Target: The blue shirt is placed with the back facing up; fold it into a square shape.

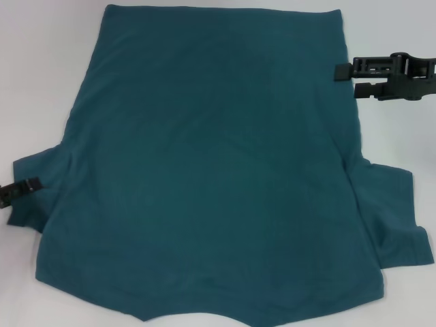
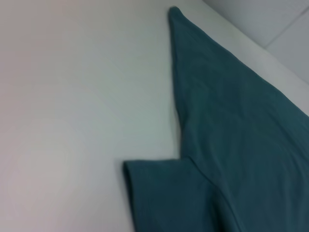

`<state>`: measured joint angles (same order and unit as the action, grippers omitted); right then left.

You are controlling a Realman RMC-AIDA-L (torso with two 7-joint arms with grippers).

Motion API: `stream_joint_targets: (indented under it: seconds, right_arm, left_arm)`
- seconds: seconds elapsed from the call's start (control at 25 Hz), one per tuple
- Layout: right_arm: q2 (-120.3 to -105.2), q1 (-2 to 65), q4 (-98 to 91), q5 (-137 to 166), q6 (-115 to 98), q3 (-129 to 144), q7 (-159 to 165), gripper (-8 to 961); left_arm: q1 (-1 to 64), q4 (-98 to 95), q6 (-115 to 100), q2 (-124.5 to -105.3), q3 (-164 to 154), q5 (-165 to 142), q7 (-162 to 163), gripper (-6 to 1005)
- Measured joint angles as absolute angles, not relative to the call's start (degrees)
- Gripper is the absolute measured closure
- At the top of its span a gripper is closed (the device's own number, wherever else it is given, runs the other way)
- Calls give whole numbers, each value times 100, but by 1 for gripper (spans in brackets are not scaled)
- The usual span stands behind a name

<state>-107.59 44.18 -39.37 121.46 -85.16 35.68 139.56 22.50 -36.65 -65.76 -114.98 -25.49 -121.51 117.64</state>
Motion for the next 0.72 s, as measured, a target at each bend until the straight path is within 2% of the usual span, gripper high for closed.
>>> stream_joint_targets:
  seconds: [0.56,0.72]
  right_arm:
    - [-10757,4364,-3937,12146,-8508,3442,13966,38]
    - [-10757,4355,-3937,12146,-8506,3416,13972,38]
  left_arm:
    - [2260,-3786,-6820,-11505,-2645,-12154,11894,98]
    - [2283,-3797,-6810,-11503,-2696,-12202,11911,227]
